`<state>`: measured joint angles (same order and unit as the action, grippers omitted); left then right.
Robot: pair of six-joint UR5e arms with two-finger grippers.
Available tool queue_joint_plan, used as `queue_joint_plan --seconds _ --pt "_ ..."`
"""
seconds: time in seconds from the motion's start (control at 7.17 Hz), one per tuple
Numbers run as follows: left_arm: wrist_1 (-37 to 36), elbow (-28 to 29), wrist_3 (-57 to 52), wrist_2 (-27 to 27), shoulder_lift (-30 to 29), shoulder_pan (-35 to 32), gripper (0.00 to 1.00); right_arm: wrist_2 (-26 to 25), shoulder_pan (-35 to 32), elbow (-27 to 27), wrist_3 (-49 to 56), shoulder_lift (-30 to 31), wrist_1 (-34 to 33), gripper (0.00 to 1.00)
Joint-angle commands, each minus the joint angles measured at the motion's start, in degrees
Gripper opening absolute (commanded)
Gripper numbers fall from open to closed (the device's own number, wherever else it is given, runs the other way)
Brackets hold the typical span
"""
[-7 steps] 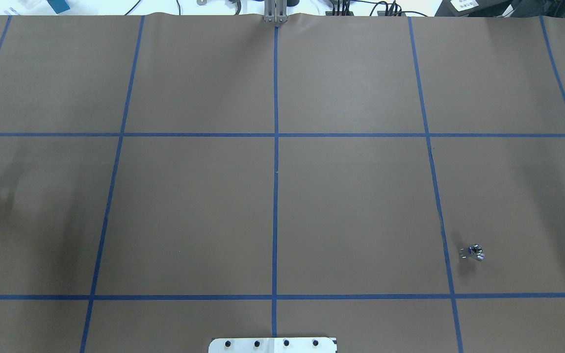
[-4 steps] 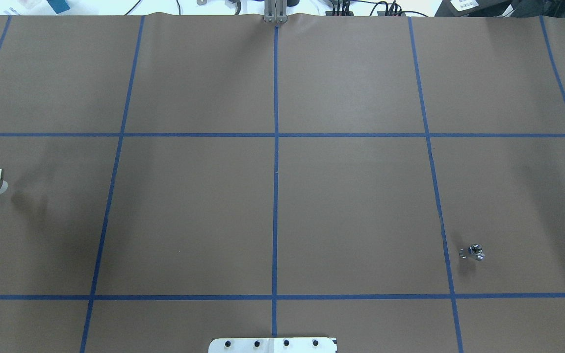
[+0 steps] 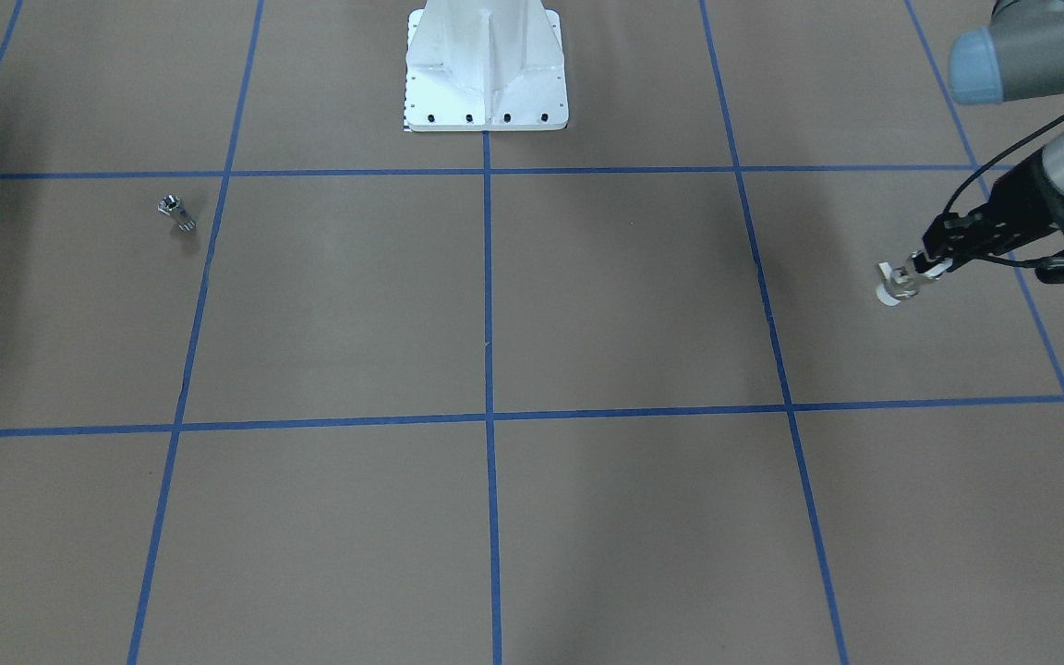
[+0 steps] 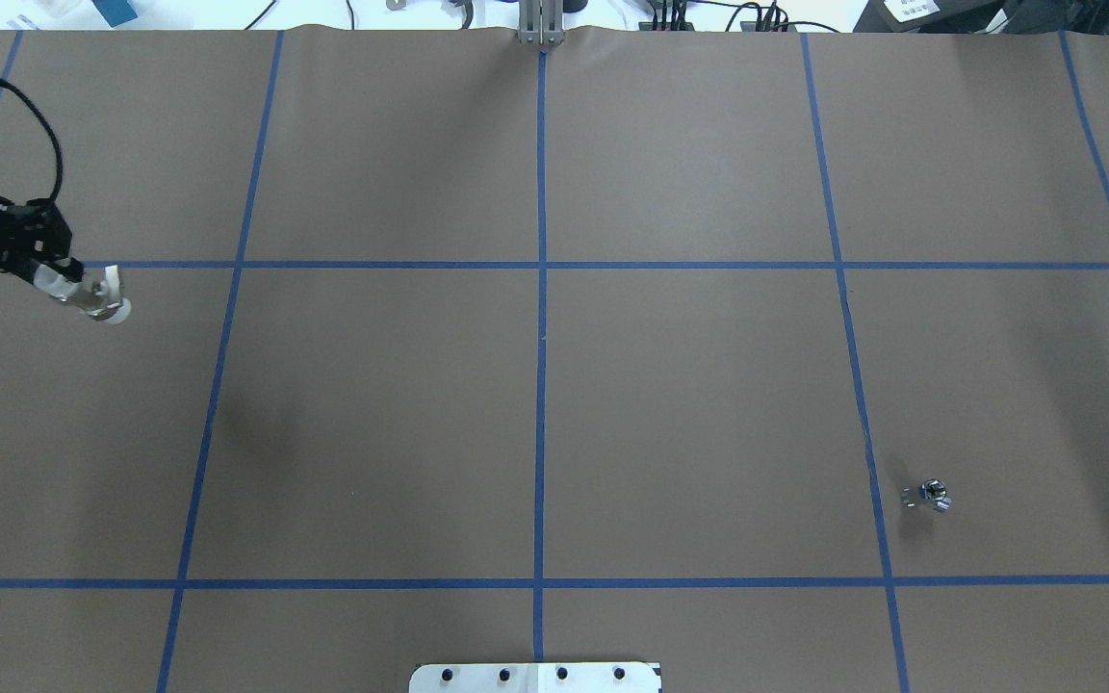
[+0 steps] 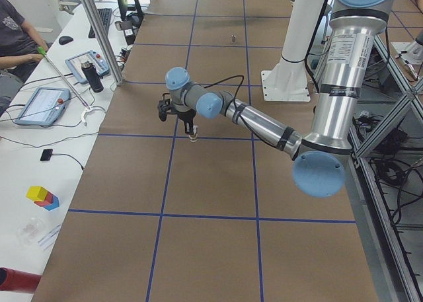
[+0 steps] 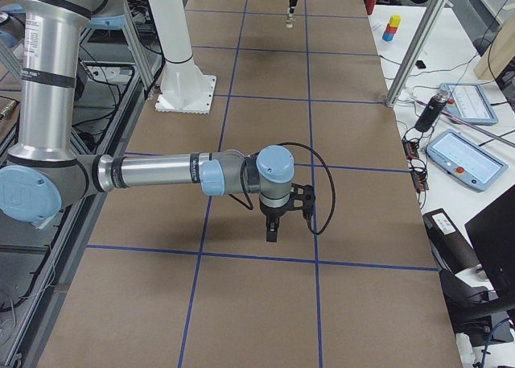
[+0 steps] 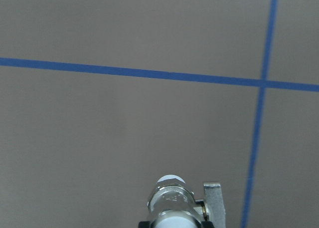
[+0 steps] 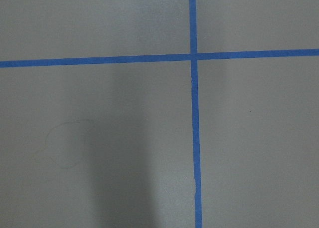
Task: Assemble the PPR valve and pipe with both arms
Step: 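Carry the white PPR valve with the left gripper toward the table center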
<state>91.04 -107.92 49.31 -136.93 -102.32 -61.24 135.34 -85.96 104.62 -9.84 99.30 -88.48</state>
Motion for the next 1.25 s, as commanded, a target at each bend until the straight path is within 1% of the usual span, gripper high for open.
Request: queue_joint_plan --seconds 0.0,0.14,0.28,0.42,0.56,0.7,0.84,0.98,1.12 --pt "-2.69 0.42 19.34 4.97 -11.71 12.48 0.00 -0.07 0.00 -0.21 -0.35 0.02 -0.03 0.99" --pt "-9.58 2.78 23.16 11.19 -20.21 16.55 0.00 -0.07 0.00 -0.30 -0.35 0.02 -0.03 0.99" --pt "-10.96 6.63 29.29 12.38 -25.77 19.29 0.00 -0.07 0.00 -0.38 -0.35 0.02 -0.12 0.99" --pt "-10.27 11.11 33.53 14.39 -30.44 20.79 0.00 -0.07 0.00 -0.38 -0.44 0.02 -0.12 0.99" --pt "-7.83 18.90 39.40 19.28 -36.84 24.46 0.00 0.01 0.09 -0.38 -0.44 0.02 -0.12 0.99" --pt "-3.98 28.37 44.07 20.29 -43.17 24.85 0.00 0.02 0.09 -0.38 -0.44 0.02 -0.12 0.99" --pt "-1.94 33.95 47.69 20.82 -46.28 26.16 0.00 0.02 0.09 -0.38 -0.44 0.02 -0.12 0.99" --pt "-0.87 36.18 50.94 21.87 -47.87 26.43 0.00 0.02 0.09 -0.38 -0.44 0.02 -0.12 0.99" --pt "-0.95 36.29 52.45 22.67 -47.71 27.48 0.00 0.02 0.09 -0.47 -0.44 0.02 -0.20 0.99"
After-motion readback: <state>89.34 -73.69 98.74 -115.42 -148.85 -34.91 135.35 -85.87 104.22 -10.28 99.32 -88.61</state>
